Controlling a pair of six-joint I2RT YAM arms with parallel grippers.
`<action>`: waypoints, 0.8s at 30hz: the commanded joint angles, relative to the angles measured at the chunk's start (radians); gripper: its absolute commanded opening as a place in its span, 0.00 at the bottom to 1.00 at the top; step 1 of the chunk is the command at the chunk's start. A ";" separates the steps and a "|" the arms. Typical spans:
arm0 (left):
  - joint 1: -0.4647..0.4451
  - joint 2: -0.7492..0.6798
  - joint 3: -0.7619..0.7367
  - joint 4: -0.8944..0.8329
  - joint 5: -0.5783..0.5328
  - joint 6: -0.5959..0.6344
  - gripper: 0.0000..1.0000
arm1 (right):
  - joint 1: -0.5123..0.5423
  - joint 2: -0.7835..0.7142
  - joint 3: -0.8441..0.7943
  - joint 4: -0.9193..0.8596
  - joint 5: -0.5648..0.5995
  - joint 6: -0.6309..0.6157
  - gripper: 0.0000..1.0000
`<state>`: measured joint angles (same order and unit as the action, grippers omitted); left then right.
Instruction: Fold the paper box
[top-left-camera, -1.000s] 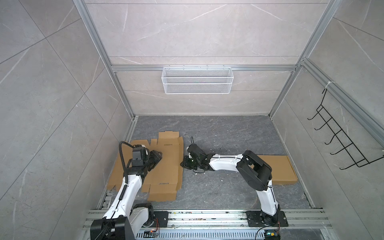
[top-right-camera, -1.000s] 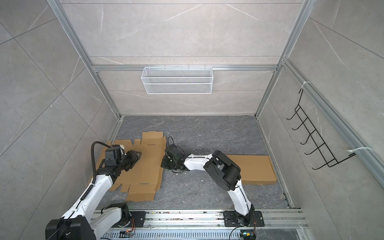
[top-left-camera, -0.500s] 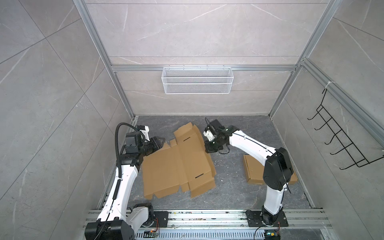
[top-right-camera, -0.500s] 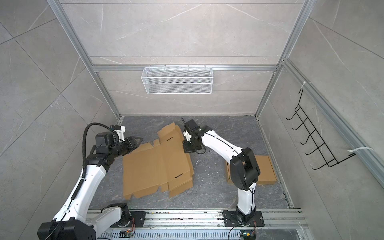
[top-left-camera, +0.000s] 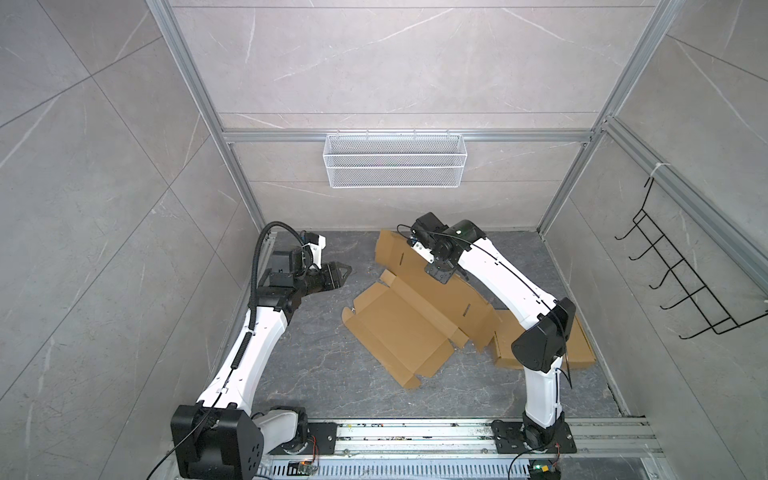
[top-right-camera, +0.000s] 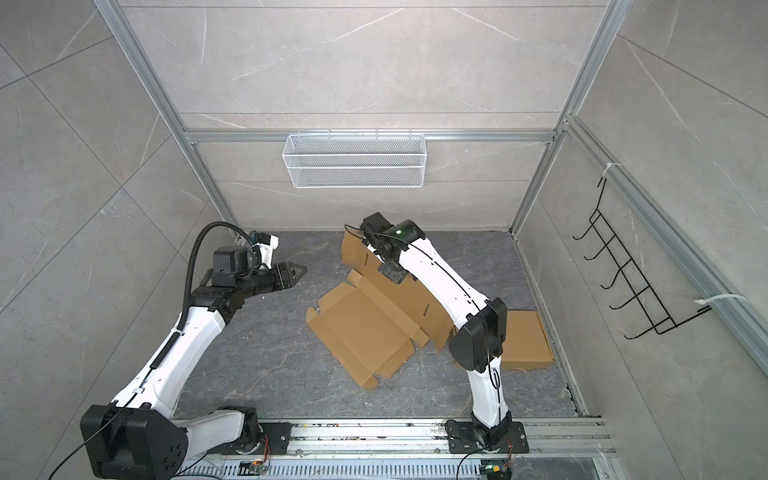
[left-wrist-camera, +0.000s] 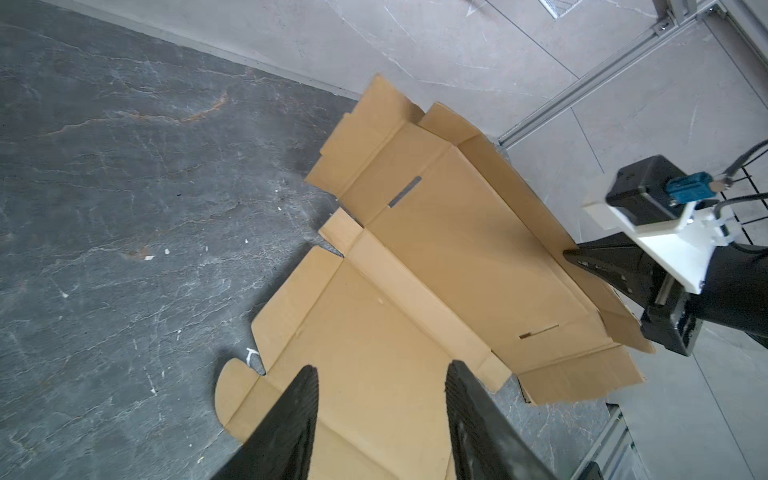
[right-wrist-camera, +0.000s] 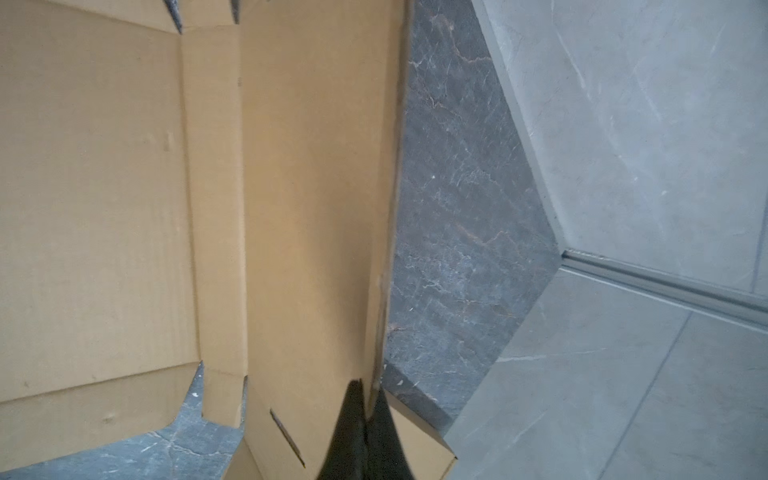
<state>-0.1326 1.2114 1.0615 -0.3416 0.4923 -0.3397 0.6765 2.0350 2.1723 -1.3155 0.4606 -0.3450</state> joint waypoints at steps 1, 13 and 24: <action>-0.007 -0.030 -0.009 0.042 -0.010 -0.017 0.53 | 0.044 0.048 -0.020 0.035 0.044 -0.083 0.00; -0.007 0.048 0.087 0.029 -0.007 -0.021 0.59 | 0.161 -0.053 -0.439 0.553 0.298 -0.272 0.00; -0.085 0.222 0.280 -0.086 -0.045 0.015 0.71 | 0.194 -0.157 -0.554 0.737 0.354 -0.425 0.00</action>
<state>-0.1909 1.4117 1.2987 -0.3847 0.4580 -0.3477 0.8547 1.9282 1.6405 -0.6628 0.7597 -0.6861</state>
